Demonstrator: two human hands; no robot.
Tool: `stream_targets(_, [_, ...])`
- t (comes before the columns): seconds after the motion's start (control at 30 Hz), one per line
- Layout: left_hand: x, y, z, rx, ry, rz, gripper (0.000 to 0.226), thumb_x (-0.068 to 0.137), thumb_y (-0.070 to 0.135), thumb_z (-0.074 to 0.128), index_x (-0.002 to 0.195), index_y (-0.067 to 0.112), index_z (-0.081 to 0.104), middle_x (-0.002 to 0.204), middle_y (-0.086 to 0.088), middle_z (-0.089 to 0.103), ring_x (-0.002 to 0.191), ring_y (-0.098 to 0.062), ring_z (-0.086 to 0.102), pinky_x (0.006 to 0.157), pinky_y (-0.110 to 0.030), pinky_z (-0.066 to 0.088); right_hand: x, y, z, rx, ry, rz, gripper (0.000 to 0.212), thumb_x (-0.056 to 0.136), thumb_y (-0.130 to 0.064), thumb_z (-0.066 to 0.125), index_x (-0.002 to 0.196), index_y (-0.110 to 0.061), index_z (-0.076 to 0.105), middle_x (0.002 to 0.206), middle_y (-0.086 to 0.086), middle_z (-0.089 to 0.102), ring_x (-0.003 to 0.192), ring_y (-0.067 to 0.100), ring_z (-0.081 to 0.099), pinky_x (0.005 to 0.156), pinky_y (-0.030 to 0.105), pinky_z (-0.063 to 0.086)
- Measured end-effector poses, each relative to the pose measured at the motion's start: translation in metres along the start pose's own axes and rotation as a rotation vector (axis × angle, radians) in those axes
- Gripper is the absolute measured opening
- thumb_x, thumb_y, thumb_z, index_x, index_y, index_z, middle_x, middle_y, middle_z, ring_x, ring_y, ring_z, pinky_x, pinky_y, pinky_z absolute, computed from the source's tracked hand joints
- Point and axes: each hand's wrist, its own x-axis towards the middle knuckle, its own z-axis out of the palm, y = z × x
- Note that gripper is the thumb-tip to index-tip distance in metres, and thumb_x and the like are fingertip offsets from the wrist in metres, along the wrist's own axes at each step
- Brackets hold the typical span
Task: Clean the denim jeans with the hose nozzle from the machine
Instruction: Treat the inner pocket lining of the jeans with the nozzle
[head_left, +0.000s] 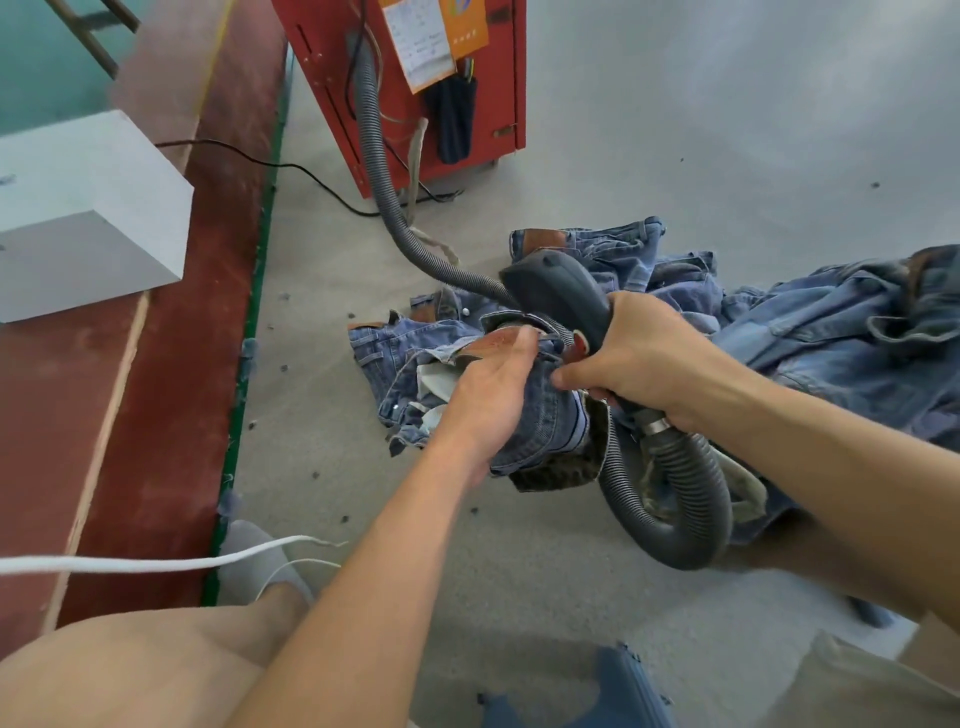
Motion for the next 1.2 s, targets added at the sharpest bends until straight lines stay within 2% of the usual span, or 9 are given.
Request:
stream_targets(0.2, [-0.004, 0.001, -0.005, 0.186, 0.038, 0.204, 0.056, 0.097, 0.067, 0.051, 0.093, 0.014, 0.066, 0.098, -0.002, 0.071, 0.098, -0.024, 0.067, 0.098, -0.052, 0.052, 0.006, 0.001, 0.002, 0.045, 0.05, -0.014, 0.025, 0.083, -0.006, 0.077, 0.102, -0.006, 0.061, 0.063, 0.013, 0.066, 0.039, 0.015, 0.057, 0.039, 0.028, 0.048])
stream_targets(0.37, [-0.007, -0.007, 0.003, 0.424, 0.356, 0.428, 0.039, 0.093, 0.048, 0.07, 0.114, 0.024, 0.048, 0.092, 0.018, 0.057, 0.078, -0.006, 0.057, 0.062, -0.022, 0.042, 0.009, 0.0, -0.002, 0.154, -0.05, 0.064, 0.022, 0.083, 0.003, 0.075, 0.1, 0.002, 0.062, 0.061, 0.012, 0.057, 0.041, 0.016, 0.053, 0.044, 0.03, 0.049])
stream_targets(0.47, [-0.007, -0.01, 0.005, 0.447, 0.318, 0.51, 0.028, 0.1, 0.039, 0.064, 0.123, 0.024, 0.059, 0.094, 0.019, 0.061, 0.08, -0.003, 0.06, 0.067, -0.018, 0.046, 0.01, 0.001, -0.003, 0.223, -0.057, 0.069, 0.02, 0.083, 0.006, 0.075, 0.098, 0.002, 0.063, 0.063, 0.013, 0.056, 0.045, 0.016, 0.053, 0.047, 0.032, 0.049])
stream_targets(0.57, [-0.003, -0.011, 0.008, 0.387, 0.274, 0.429, 0.026, 0.105, 0.036, 0.056, 0.1, 0.017, 0.073, 0.083, 0.014, 0.065, 0.08, -0.009, 0.059, 0.067, -0.019, 0.041, 0.01, 0.003, 0.002, 0.213, -0.041, 0.073, 0.019, 0.085, 0.002, 0.077, 0.096, -0.002, 0.062, 0.058, 0.009, 0.059, 0.045, 0.015, 0.056, 0.046, 0.031, 0.052])
stream_targets(0.7, [-0.003, -0.014, 0.014, 0.249, 0.296, 0.248, 0.049, 0.108, 0.039, 0.05, 0.067, 0.011, 0.055, 0.061, 0.002, 0.054, 0.063, -0.019, 0.049, 0.061, -0.037, 0.033, 0.01, 0.003, 0.009, 0.078, 0.027, 0.017, 0.024, 0.084, -0.009, 0.081, 0.099, -0.006, 0.062, 0.068, 0.017, 0.068, 0.048, 0.019, 0.063, 0.048, 0.035, 0.057])
stream_targets(0.9, [-0.009, -0.011, 0.023, 0.136, 0.291, 0.205, 0.051, 0.107, 0.039, 0.051, 0.081, -0.001, 0.068, 0.077, -0.02, 0.068, 0.079, -0.037, 0.064, 0.072, -0.051, 0.05, 0.014, -0.001, 0.003, 0.049, 0.025, -0.03, 0.034, 0.08, -0.018, 0.088, 0.099, -0.005, 0.062, 0.06, 0.009, 0.066, 0.048, 0.018, 0.062, 0.052, 0.036, 0.058])
stream_targets(1.07, [-0.009, -0.009, 0.019, 0.103, 0.362, 0.162, 0.054, 0.106, 0.041, 0.05, 0.079, -0.004, 0.064, 0.074, -0.02, 0.064, 0.075, -0.037, 0.059, 0.07, -0.05, 0.049, 0.013, -0.001, 0.004, 0.039, 0.046, -0.021, 0.043, 0.079, -0.026, 0.09, 0.1, -0.004, 0.06, 0.063, 0.012, 0.068, 0.05, 0.02, 0.064, 0.053, 0.042, 0.06])
stream_targets(1.13, [-0.007, -0.007, 0.017, 0.095, 0.378, 0.161, 0.052, 0.106, 0.04, 0.051, 0.081, -0.002, 0.065, 0.074, -0.017, 0.065, 0.076, -0.036, 0.06, 0.073, -0.051, 0.051, 0.01, 0.0, 0.003, 0.028, 0.023, -0.006, 0.052, 0.074, -0.037, 0.094, 0.097, -0.005, 0.06, 0.058, 0.009, 0.068, 0.048, 0.02, 0.062, 0.05, 0.036, 0.056])
stream_targets(1.2, [-0.007, -0.007, 0.017, 0.084, 0.355, 0.166, 0.052, 0.106, 0.042, 0.05, 0.085, -0.002, 0.067, 0.08, -0.02, 0.068, 0.082, -0.038, 0.063, 0.077, -0.056, 0.052, 0.009, 0.001, 0.005, -0.013, 0.011, 0.002, 0.045, 0.077, -0.03, 0.093, 0.097, -0.004, 0.062, 0.057, 0.008, 0.068, 0.045, 0.017, 0.061, 0.047, 0.032, 0.054])
